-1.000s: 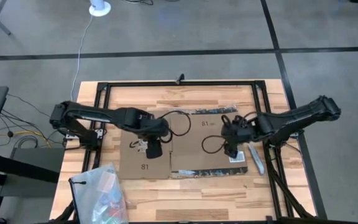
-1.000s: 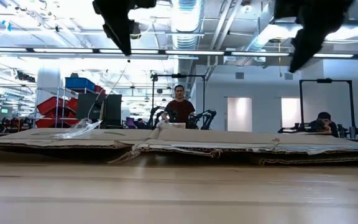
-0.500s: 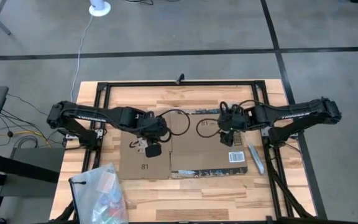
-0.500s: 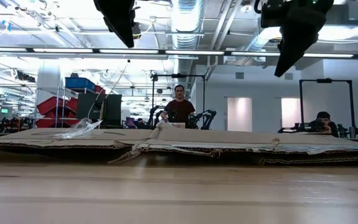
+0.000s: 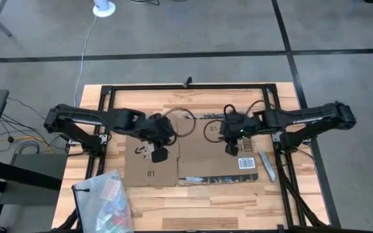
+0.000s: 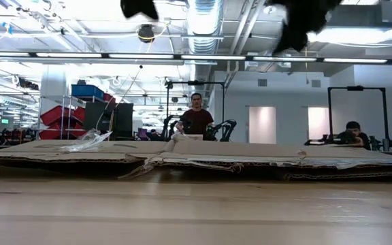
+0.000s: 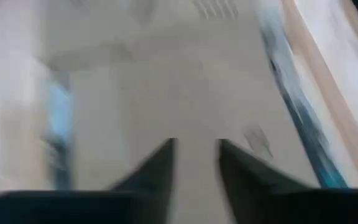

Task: Unpack boxes
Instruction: Return to Home Position

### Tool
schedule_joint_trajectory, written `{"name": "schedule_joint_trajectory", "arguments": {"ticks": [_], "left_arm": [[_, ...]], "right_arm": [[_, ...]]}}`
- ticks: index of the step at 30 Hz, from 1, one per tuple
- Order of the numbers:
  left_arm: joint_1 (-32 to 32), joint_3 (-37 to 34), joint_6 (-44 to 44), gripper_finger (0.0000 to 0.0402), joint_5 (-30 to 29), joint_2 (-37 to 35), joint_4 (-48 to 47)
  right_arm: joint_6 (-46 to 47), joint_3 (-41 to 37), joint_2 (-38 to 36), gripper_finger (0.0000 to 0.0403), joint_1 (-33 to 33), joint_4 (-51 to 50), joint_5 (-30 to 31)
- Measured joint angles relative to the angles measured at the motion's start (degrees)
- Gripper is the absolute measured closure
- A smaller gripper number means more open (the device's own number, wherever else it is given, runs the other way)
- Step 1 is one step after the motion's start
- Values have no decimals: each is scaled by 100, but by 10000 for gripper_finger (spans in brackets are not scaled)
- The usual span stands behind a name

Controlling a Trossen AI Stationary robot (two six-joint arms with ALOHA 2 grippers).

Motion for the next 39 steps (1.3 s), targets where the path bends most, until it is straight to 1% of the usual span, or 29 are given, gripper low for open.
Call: {"name": "schedule_joint_trajectory", "arguments": {"ticks": [1,3,5,7,10,12,15,16,17,19,21,23,25,28,30,33,39], "left_arm": [[-43,-21,92,401,0,-182,144],[-104,-212,228,401,8,-580,564],[-155,-527,300,401,-27,-1057,955],[-162,-951,327,401,-95,-1562,1619],[-160,-1831,424,401,-163,-2336,2589],[-159,-2518,502,401,-184,-2890,3311],[-123,-3483,407,401,-484,-3727,4384],[-112,-3738,366,401,-650,-3992,4512],[-104,-3969,359,401,-828,-4246,4449],[-107,-4336,314,401,-1008,-4741,4060],[-109,-4670,-213,401,-1057,-5146,3740],[-109,-5001,-805,401,-1063,-5494,3634],[-119,-5327,-1270,401,-936,-5733,3619],[-155,-5788,-1497,401,-373,-5940,3574],[-160,-6041,-1528,401,-130,-5983,3738],[-155,-6369,-1544,401,59,-5980,4153],[-153,-6509,-1212,401,241,-5977,4927]], "right_arm": [[-80,0,-95,384,-4,384,-153],[-140,1,-297,388,-51,1091,-266],[-227,4,-498,393,-150,1590,-296],[-279,-72,-722,400,-280,1959,-294],[-240,-305,-1060,399,-508,2178,-288],[-45,-644,-1378,397,-643,2575,-286],[151,-1269,-1985,397,-793,3275,-283],[169,-1467,-2198,397,-823,3362,-257],[232,-1647,-2401,397,-846,3392,-205],[493,-1945,-2764,398,-853,3322,-194],[792,-2169,-3094,398,-829,3144,-191],[894,-2366,-3366,398,-739,2864,-190],[778,-2622,-3608,398,-625,2769,-183],[757,-3066,-3944,398,-623,3025,10],[735,-3435,-4191,398,-666,3490,103],[677,-4113,-4557,398,-691,4349,109],[678,-5248,-5115,398,-689,5753,108]]}}
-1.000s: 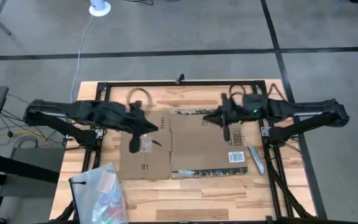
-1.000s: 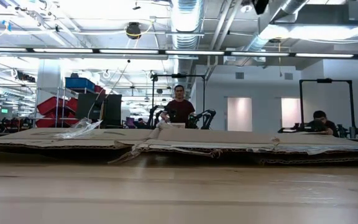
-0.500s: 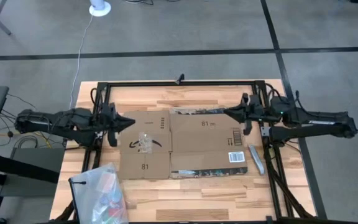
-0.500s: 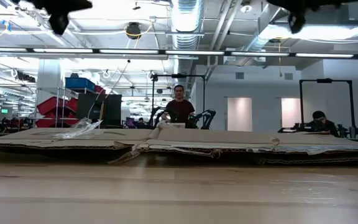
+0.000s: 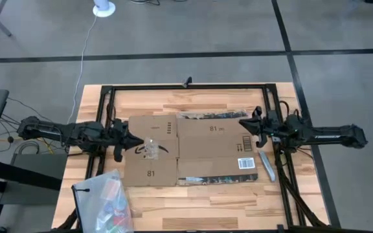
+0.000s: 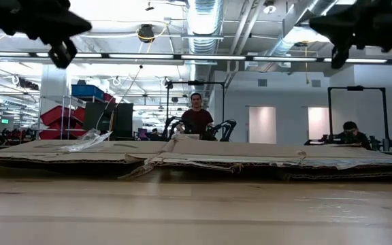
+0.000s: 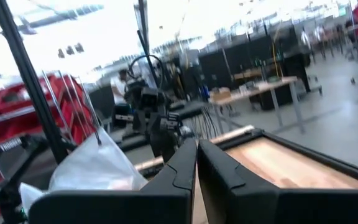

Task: Unpack boxes
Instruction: Return to Home Position

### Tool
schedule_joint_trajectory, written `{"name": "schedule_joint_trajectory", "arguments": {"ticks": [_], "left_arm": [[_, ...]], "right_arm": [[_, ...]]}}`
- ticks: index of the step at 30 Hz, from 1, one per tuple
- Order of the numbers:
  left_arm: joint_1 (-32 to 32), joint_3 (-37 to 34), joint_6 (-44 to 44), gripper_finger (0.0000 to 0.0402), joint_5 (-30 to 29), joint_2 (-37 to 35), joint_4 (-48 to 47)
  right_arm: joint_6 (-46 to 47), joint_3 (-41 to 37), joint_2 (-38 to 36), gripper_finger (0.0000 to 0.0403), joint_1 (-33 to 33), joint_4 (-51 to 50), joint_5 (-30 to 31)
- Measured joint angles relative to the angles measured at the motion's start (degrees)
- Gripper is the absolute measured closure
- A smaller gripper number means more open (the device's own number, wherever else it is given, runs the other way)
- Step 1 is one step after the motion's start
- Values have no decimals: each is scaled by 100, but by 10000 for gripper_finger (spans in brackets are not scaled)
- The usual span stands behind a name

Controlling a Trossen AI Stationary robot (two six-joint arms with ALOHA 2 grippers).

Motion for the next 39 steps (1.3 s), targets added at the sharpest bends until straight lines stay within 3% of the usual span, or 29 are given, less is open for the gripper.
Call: {"name": "schedule_joint_trajectory", "arguments": {"ticks": [3,7,11,17,24,33,39], "left_arm": [[-2,0,243,401,188,0,354],[-2,0,402,401,486,0,696],[-2,0,409,401,530,-2,776],[-2,-2,262,401,534,0,981],[-2,-2,630,401,534,-26,1196],[24,-41,1611,401,462,-240,1224],[168,-744,2174,402,457,-561,2001]], "right_arm": [[-3,-335,-196,398,9,391,-10],[-47,-389,-394,398,90,187,-200],[-101,-389,-698,398,176,-720,-629],[-243,-389,-1653,398,201,-2007,-651],[-520,-379,-1628,398,199,-2698,-786],[-546,-367,-1506,398,82,-2783,-675],[-20,-367,-1461,398,83,-2794,-673]]}}
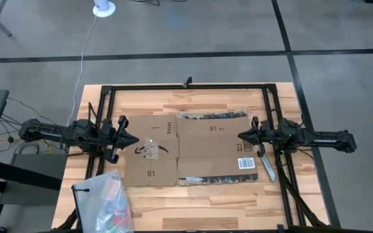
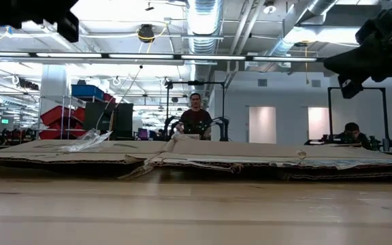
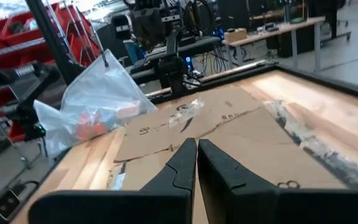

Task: Unpack boxes
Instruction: Return to Home Position

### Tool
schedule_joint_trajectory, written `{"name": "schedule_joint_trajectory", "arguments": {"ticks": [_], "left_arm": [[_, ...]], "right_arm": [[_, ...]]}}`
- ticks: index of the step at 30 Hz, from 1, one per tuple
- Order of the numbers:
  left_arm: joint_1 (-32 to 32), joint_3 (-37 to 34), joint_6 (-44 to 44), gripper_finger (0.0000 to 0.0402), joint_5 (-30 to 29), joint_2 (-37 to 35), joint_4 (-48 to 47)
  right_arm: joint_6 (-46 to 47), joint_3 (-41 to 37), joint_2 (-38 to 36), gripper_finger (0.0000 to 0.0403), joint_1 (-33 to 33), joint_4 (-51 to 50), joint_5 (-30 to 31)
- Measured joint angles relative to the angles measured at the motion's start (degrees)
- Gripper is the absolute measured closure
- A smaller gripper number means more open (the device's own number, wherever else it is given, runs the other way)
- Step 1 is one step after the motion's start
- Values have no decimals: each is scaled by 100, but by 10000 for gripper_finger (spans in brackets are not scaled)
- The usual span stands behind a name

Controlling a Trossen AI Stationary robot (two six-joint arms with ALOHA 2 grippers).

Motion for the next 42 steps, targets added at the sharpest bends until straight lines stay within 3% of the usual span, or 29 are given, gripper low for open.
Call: {"name": "schedule_joint_trajectory", "arguments": {"ticks": [4,9,15,19,26,42], "left_arm": [[118,-520,203,401,-2,-183,491],[233,-819,427,402,10,-486,120],[556,-1058,185,402,1189,-1517,-1379],[872,-1051,626,402,1117,-1567,-1425],[1465,-1079,403,402,887,-1533,-1478],[1484,-1090,283,402,844,-1509,-1487]], "right_arm": [[3,0,2,398,0,2,-1],[11,0,4,398,0,-2,0],[20,0,2,398,0,-5,0],[17,0,15,398,2,-1,12],[17,0,24,398,2,17,17],[8,0,26,398,2,22,17]]}}
